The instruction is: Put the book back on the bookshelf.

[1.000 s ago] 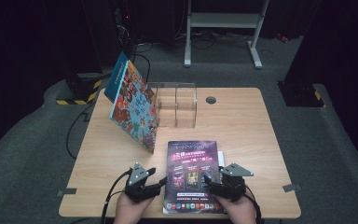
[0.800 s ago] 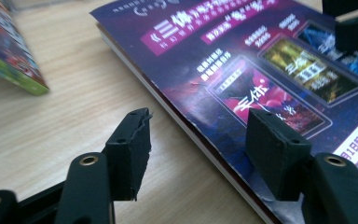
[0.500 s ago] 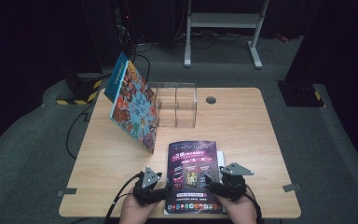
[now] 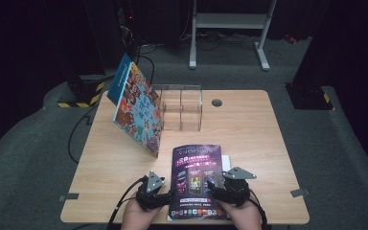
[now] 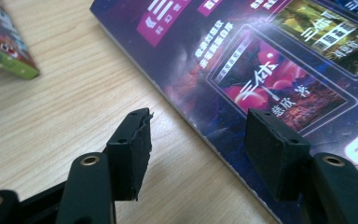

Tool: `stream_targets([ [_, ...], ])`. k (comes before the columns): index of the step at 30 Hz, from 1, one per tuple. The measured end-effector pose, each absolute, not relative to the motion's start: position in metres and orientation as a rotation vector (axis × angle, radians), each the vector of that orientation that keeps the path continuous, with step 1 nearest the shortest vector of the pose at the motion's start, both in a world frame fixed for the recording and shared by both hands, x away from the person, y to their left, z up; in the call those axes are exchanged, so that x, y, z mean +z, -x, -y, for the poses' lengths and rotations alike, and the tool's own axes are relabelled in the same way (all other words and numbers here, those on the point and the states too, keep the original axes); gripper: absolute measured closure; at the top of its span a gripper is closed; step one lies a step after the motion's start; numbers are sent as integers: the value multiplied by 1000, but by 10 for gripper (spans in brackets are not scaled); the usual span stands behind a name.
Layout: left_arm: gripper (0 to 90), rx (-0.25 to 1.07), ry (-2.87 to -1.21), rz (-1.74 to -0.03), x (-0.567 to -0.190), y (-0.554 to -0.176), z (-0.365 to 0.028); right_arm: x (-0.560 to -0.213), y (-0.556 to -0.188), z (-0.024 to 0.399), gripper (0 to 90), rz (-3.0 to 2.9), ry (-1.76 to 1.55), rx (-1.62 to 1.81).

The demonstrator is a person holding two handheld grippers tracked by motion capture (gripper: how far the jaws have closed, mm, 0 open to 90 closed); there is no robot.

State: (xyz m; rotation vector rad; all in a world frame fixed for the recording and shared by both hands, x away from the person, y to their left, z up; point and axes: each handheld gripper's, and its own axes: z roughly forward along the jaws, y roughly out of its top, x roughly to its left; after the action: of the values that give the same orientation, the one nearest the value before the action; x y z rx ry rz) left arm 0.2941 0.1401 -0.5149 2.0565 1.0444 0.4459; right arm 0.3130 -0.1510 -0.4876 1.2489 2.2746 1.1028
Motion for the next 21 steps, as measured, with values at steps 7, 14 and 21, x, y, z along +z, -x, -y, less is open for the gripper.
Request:
stream_targets([
  [7, 540, 548, -2097, -1116, -519, -296, -150, -490, -311, 158, 305, -2245, -1264, 1124],
  [14, 570, 495, -2085, -1122, -522, -297, -146, -490, -309, 164, 311, -2212, -1256, 1127],
  [21, 598, 448, -2064, -1120, -522, -301, -143, -489, -308, 166, 311, -2197, -1255, 1130],
])
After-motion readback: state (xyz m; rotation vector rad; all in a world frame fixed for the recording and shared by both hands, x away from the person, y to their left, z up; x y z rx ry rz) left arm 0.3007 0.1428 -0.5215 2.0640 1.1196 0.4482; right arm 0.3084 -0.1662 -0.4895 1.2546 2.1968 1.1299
